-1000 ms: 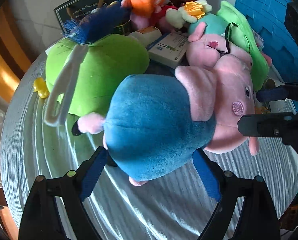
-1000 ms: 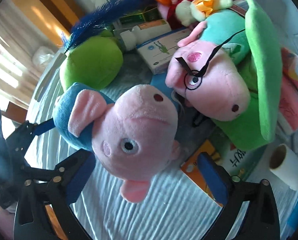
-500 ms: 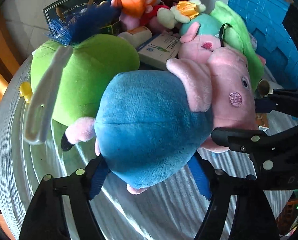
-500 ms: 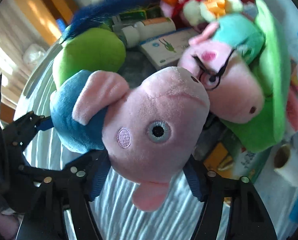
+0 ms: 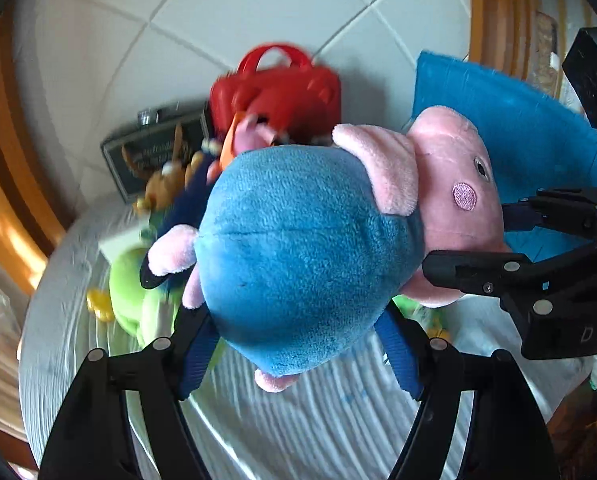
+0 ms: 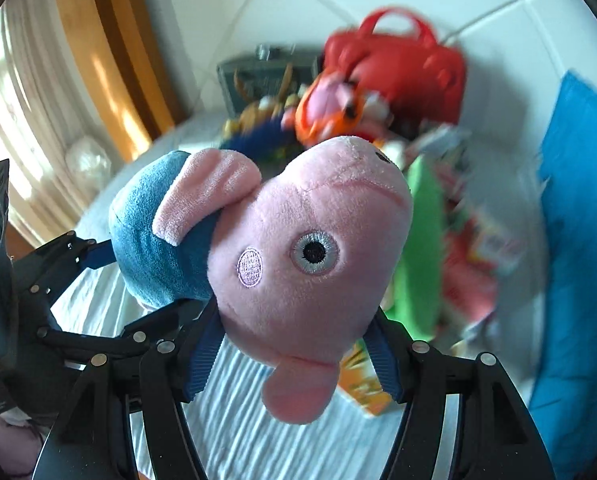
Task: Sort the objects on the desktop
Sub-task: 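Carry the pig plush with the right tool and drop it into the crate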
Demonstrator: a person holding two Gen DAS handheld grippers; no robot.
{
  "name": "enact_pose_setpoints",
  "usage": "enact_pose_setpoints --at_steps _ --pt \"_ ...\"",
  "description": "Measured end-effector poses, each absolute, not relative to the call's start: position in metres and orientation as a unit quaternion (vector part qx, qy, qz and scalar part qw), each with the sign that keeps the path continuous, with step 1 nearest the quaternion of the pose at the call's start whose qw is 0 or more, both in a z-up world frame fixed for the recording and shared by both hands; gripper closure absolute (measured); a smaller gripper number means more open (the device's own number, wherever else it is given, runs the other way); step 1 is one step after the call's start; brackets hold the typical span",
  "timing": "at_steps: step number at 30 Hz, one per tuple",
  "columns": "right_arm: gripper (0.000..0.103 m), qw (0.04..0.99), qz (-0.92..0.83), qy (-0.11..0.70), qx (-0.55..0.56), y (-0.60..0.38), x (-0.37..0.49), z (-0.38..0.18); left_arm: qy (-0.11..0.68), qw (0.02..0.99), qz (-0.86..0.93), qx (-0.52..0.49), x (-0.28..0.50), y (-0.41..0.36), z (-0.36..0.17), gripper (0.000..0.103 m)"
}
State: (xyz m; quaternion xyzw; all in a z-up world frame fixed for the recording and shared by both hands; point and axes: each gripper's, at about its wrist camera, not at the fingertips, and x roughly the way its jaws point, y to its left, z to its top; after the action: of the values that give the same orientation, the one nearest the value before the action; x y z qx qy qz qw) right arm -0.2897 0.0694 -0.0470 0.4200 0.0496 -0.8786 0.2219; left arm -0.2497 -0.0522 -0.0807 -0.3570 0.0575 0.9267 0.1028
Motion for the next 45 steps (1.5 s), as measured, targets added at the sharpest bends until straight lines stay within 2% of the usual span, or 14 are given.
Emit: enact_pose_setpoints --at_steps 8,18,26,32,41,45 --pt "0.036 0.168 -0.929 0.049 0.325 0.159 -0.26 0.053 0.074 0.149 0.95 -0.263 -0.256 0.028 0.008 0.029" --pt "0.035 0.07 -0.963 0.029 0.26 0.294 -0.225 0.116 0.105 0.238 0.944 -0.201 -0.26 0.172 0.081 0.029" --pt "0.034 -0.008 -0.966 -0.014 0.259 0.408 -0.206 0.116 0.146 0.309 0.918 -0.2 -0.257 0.301 0.097 0.029" --pt "0.034 -0.033 -0.961 -0.044 0.272 0.468 -0.208 0.103 0.174 0.325 0.905 -0.212 -0.262 0.375 0.091 0.029" --pt "0.033 -0.017 -0.958 -0.064 0.28 0.513 -0.226 0.09 0.193 0.306 0.899 -0.249 -0.283 0.409 0.089 0.027" --pt "0.029 -0.022 -0.957 -0.058 0.282 0.52 -0.235 0.09 0.184 0.297 0.897 -0.272 -0.289 0.418 0.087 0.025"
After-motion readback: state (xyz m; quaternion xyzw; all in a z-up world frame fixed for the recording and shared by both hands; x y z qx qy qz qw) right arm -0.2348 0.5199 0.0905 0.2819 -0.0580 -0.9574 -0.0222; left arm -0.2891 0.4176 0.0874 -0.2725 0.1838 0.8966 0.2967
